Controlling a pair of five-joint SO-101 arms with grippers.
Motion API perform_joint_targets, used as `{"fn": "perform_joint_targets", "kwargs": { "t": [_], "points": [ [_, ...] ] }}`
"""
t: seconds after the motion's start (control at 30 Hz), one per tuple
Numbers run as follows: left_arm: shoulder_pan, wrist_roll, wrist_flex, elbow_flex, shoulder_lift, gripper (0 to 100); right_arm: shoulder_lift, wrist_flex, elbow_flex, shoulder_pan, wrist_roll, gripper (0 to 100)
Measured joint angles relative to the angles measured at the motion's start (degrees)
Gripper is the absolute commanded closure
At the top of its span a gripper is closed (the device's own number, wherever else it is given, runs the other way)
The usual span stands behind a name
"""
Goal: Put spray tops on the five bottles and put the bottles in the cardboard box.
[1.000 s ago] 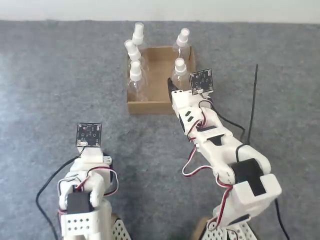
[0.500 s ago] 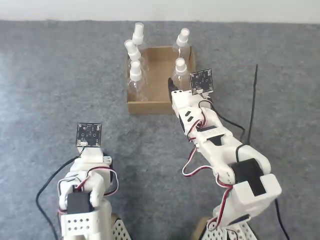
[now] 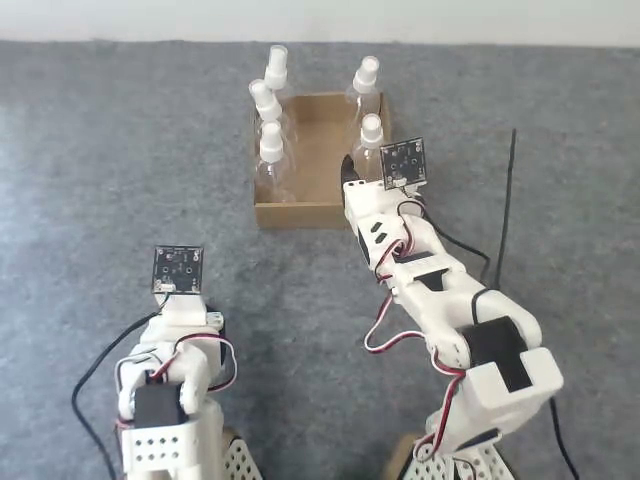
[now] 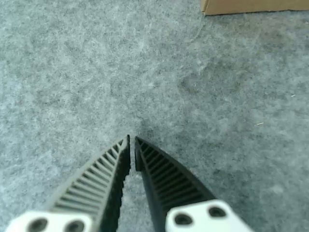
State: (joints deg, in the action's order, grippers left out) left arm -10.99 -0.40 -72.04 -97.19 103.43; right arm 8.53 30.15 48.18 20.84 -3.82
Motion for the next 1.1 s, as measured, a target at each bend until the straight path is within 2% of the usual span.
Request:
{"fn": "perform_joint_targets", "kwargs": {
  "t": [0.17,0.8,1.1],
  "points": [
    [0.0,0.0,0.0,0.0,0.0,99,0.0,-1.2,0.0,0.0,0.0,66.6],
    [0.0,0.0,0.0,0.0,0.0,99,-0.1,-3.0,0.4,0.0,0.0,66.7],
    [0.0,0.0,0.0,0.0,0.0,99,-8.2,-3.3,7.7,0.1,0.0,66.8]
  ]
}}
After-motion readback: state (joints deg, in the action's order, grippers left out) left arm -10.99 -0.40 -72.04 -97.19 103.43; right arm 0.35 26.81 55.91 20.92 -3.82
